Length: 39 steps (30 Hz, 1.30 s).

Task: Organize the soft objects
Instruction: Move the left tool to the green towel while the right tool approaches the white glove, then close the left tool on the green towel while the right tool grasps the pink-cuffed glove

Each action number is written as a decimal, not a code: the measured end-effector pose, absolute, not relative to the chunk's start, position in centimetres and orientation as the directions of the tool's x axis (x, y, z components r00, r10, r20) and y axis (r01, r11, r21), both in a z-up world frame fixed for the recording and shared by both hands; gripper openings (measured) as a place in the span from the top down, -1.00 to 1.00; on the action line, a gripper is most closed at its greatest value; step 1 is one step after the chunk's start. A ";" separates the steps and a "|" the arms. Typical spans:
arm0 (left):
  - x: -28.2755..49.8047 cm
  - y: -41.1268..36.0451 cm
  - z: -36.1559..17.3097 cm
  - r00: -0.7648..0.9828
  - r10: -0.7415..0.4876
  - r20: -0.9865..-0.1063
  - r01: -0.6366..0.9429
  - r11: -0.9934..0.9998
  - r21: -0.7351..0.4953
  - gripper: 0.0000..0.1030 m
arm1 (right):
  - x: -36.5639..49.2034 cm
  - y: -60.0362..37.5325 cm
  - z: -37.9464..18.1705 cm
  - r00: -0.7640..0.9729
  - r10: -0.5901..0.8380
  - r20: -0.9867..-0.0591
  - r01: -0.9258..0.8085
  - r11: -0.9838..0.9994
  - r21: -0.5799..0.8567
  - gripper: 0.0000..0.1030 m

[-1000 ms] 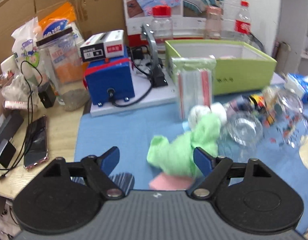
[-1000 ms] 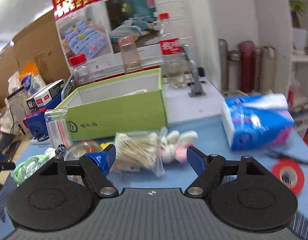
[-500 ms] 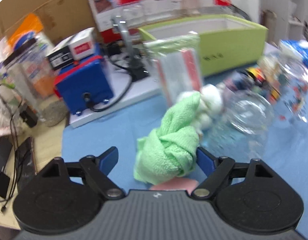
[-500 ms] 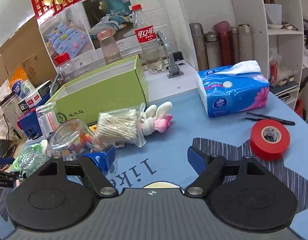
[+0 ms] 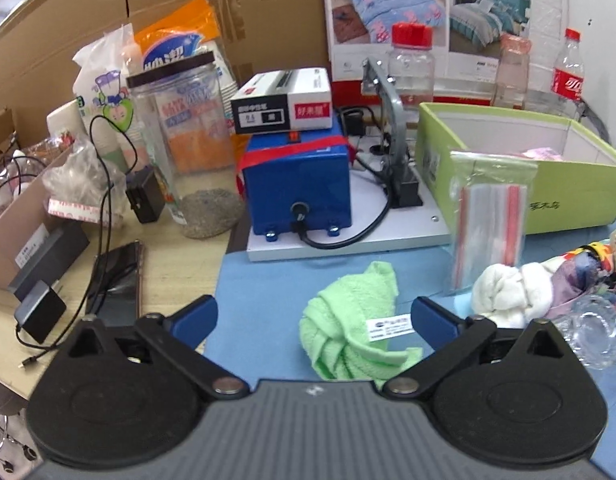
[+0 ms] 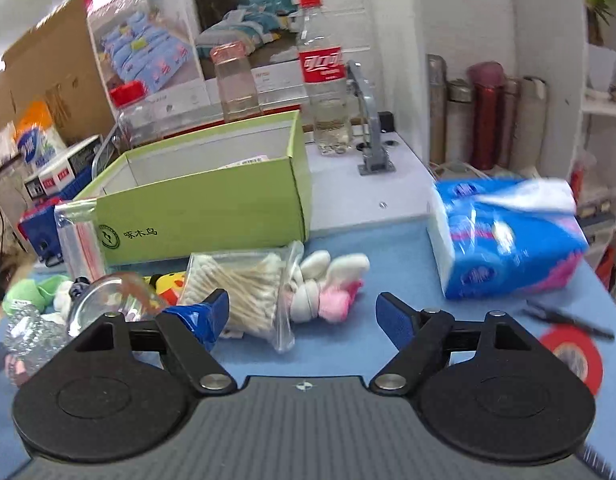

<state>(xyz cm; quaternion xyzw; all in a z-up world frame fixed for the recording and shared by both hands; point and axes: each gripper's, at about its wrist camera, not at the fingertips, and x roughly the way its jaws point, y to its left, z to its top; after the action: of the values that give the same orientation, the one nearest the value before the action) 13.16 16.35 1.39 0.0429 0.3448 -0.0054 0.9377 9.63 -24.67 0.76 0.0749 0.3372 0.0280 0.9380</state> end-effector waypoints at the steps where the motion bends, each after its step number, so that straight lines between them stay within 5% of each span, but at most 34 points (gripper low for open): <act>1: 13.0 16.2 1.5 0.764 0.009 -0.645 0.045 0.997 0.067 -0.99 | 10.6 -24.6 0.9 0.764 0.106 -0.637 -0.012 0.989 0.150 -0.31; 10: 12.9 16.1 1.4 0.734 -0.065 -0.676 0.069 0.997 -0.021 -0.99 | 19.4 -23.6 -0.5 0.664 0.143 -0.734 -0.078 0.989 0.122 -0.31; 15: 13.2 16.2 0.9 0.723 -0.046 -0.690 0.046 0.999 -0.018 -0.99 | 21.0 -24.9 -2.6 0.593 0.228 -0.773 -0.032 0.965 0.260 -0.31; 21: 12.7 15.6 1.2 0.727 -0.062 -0.684 0.065 0.998 -0.021 -0.99 | 21.5 -23.3 -3.7 0.555 0.110 -0.824 -0.075 0.994 0.082 -0.32; 29: 12.5 15.3 1.3 0.729 -0.079 -0.680 0.076 0.997 -0.034 -0.99 | 15.2 -25.3 -2.9 0.519 0.032 -0.854 -0.110 0.993 -0.030 -0.33; 39: 11.2 14.6 1.3 0.725 -0.092 -0.682 0.103 0.994 -0.025 -0.99 | 4.0 -28.1 -2.2 0.512 0.054 -0.857 -0.099 0.995 0.004 -0.36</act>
<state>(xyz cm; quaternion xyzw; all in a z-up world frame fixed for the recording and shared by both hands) 11.16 14.58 1.29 0.0074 0.3669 -0.0525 0.9288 4.03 -28.11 -2.21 -0.0225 0.4921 0.0440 0.8692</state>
